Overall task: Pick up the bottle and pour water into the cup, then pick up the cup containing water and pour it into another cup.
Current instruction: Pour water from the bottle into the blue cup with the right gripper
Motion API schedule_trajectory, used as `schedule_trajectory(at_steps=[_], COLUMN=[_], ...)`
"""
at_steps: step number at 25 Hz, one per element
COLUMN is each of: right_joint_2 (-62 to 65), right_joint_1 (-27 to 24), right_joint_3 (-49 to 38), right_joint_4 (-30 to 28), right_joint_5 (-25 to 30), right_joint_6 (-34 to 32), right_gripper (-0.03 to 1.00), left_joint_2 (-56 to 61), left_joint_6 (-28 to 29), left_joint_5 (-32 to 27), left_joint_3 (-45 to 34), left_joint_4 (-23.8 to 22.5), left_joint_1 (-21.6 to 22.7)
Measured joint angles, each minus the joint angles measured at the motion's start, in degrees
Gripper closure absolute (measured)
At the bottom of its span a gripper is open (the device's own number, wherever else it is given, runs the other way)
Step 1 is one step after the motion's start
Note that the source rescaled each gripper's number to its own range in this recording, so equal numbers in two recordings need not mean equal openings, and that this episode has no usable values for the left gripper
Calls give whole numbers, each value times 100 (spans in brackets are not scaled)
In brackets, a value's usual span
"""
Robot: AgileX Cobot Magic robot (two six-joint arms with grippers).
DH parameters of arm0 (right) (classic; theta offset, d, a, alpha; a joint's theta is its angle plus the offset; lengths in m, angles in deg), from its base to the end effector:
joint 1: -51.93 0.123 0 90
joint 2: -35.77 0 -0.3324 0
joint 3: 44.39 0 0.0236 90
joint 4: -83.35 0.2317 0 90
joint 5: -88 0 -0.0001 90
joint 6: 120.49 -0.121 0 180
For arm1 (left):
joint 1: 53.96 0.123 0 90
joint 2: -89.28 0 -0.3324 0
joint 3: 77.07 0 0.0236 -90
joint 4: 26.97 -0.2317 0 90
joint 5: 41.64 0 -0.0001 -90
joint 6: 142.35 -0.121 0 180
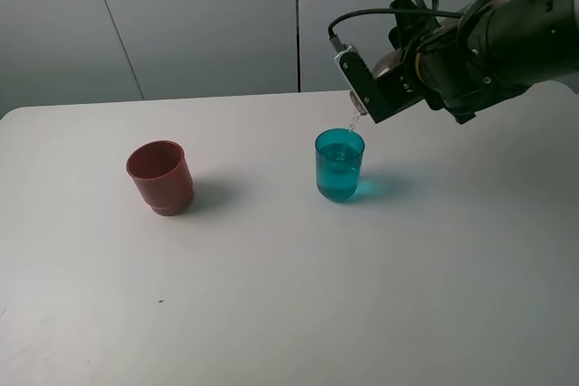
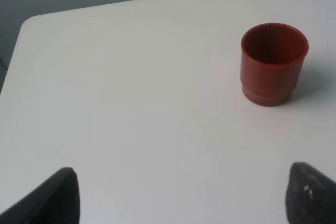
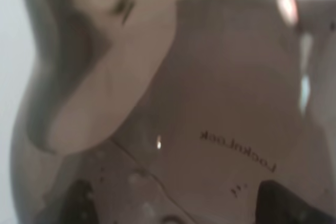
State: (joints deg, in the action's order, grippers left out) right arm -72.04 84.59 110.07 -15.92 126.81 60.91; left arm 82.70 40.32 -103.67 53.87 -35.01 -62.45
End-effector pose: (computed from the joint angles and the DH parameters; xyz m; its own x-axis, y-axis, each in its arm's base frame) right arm 0.3463 0.1330 0.2418 0.1157 -0.8344 0.5389 -0.4808 -0.5218 -0.7047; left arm -0.0430 0.0215 0.2559 -0.4549 0.0875 -0.8863 0.0470 0.9961 0.0743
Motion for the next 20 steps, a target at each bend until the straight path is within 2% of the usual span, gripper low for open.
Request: schedule_trajectory(at_steps=[20], right_joint_2=[0], right_joint_1=[199], right_joint_3=[0], right_joint_4=[0], right_joint_5=[243], right_joint_6=[357], right_gripper=[93], left_joint_2=[0], left_joint_6=[0], left_joint_5=[0], left_joint_3=[0], left_joint_4=[0], left_joint_1=[0])
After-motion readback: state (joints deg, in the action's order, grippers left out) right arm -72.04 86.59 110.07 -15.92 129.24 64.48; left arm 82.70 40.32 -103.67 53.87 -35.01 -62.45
